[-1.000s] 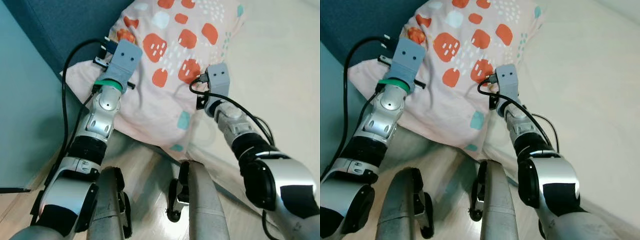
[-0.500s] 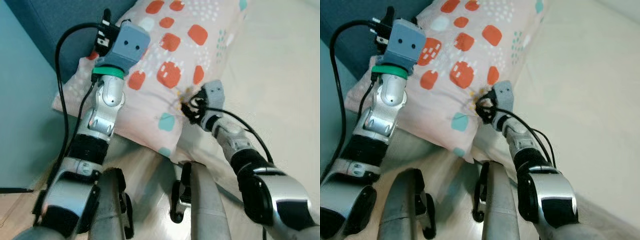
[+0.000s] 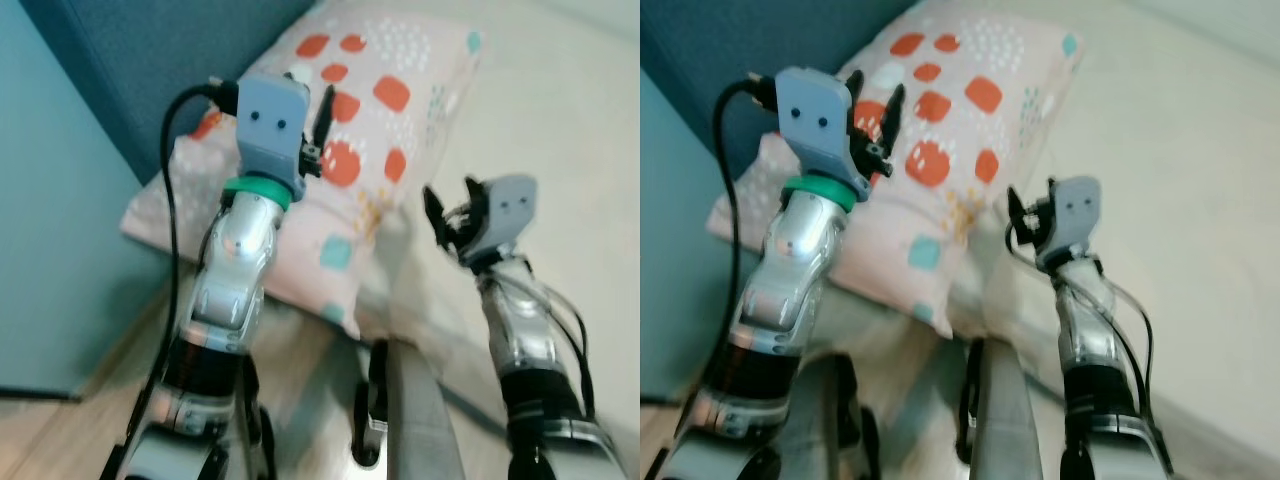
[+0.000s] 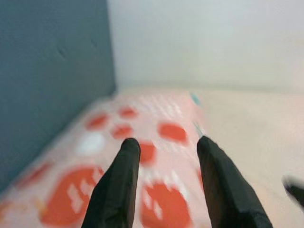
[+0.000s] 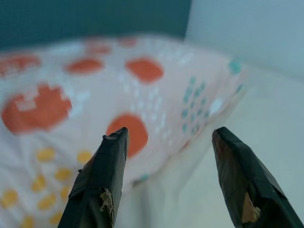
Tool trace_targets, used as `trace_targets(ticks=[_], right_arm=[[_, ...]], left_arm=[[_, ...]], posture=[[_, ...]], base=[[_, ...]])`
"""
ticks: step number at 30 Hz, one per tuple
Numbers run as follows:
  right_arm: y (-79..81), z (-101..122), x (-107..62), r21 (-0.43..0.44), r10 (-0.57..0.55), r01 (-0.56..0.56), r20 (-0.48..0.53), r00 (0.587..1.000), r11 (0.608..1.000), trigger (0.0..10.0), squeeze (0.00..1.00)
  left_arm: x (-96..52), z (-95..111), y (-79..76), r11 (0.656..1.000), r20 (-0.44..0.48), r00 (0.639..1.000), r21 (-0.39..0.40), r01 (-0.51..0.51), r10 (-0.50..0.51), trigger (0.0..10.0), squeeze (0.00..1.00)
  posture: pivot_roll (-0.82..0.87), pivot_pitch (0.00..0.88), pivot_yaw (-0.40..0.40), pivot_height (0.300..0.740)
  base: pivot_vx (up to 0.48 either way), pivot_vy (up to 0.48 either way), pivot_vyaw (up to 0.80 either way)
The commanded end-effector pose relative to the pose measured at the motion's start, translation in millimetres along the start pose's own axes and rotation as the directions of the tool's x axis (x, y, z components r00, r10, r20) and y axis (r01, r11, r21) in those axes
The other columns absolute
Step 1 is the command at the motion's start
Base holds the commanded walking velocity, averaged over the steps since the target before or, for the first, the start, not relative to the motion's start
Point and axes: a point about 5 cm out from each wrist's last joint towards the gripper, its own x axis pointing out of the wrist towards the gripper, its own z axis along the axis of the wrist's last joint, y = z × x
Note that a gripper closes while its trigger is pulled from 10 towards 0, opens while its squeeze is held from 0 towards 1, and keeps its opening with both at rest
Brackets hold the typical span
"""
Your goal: Clean up the room
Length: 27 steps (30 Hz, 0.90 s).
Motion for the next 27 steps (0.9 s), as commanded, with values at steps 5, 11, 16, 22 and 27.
trace_targets(ticks=[5,11,16,22,27], right_arm=[[7.3,0.2,-10.8,0.035,-0.054,0.054,0.002,0.999,0.998,10.0,0.0],[13.1,3.2,-5.6,0.025,-0.057,0.057,-0.004,0.998,0.998,10.0,0.0],[11.3,6.3,-3.6,0.008,-0.054,0.054,-0.015,0.998,0.999,10.0,0.0],[9.4,6.9,-4.0,0.006,-0.058,0.059,-0.025,0.998,0.998,10.0,0.0],[9.3,6.5,-3.7,0.002,-0.061,0.061,-0.032,0.998,0.998,10.0,0.0]], left_arm=[[-14.9,-16.7,6.9,0.999,-0.079,0.996,0.008,0.039,-0.038,10.0,0.0],[-16.3,-27.4,16.3,1.0,-0.13,0.991,0.025,0.011,-0.007,10.0,0.0],[-15.7,-27.1,14.1,1.0,-0.148,0.989,0.017,0.009,-0.006,10.0,0.0],[-17.3,-33.0,12.3,1.0,-0.175,0.984,0.017,-0.002,0.005,10.0,0.0],[-15.8,-36.7,12.4,1.0,-0.182,0.983,0.018,-0.01,0.013,10.0,0.0]], posture=[[-0.07,0.073,0.062,0.615],[-0.07,0.06,0.052,0.635],[-0.06,0.058,0.041,0.655],[-0.07,0.059,0.031,0.675],[-0.07,0.056,0.03,0.695]], base=[[0.0,0.0,0.0],[0.0,0.0,0.0],[0.0,0.0,0.0],[0.0,0.0,0.0],[0.0,0.0,0.0]])
